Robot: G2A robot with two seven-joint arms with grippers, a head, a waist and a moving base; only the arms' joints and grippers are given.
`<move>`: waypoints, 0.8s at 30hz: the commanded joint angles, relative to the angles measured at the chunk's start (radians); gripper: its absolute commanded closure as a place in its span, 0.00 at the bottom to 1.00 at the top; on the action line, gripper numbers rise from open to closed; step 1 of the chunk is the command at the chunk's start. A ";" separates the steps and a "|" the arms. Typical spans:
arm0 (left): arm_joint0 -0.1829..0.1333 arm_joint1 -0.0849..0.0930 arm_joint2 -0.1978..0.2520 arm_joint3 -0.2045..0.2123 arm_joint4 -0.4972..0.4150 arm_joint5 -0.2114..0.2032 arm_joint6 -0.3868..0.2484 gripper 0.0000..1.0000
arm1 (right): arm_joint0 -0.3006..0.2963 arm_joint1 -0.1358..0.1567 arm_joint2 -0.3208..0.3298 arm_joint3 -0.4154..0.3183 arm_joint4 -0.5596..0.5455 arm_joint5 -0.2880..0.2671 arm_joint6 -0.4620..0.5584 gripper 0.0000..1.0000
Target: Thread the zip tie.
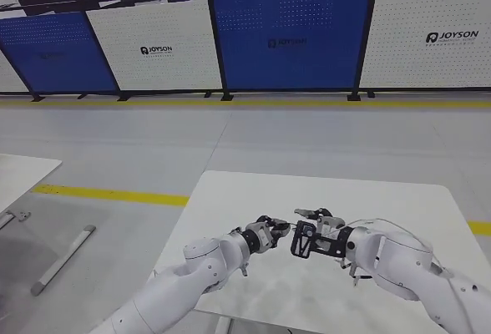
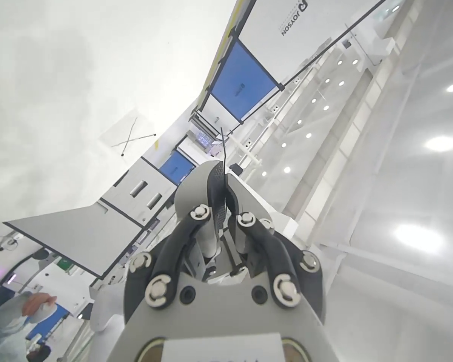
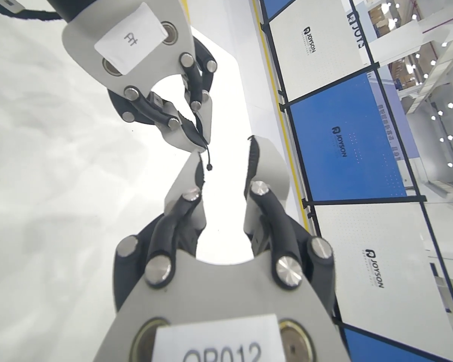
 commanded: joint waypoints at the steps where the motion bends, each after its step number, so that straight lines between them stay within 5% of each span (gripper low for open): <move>1: 0.011 0.002 -0.001 -0.008 0.081 -0.012 0.004 1.00 | -0.057 0.023 0.053 0.013 0.045 0.018 -0.046 0.00; 8: 0.070 0.014 0.028 -0.063 0.470 -0.077 0.013 1.00 | -0.215 0.092 0.205 0.053 0.343 -0.020 -0.047 0.00; 12: 0.114 0.018 0.052 -0.085 0.662 -0.132 0.016 1.00 | -0.221 0.104 0.210 0.060 0.498 -0.020 0.007 0.00; 22: 0.114 0.018 0.052 -0.085 0.662 -0.132 0.016 1.00 | -0.221 0.104 0.210 0.060 0.498 -0.020 0.007 0.00; 24: 0.115 0.017 0.049 -0.075 0.713 -0.159 0.028 1.00 | -0.236 0.101 0.206 0.064 0.572 -0.020 -0.007 0.00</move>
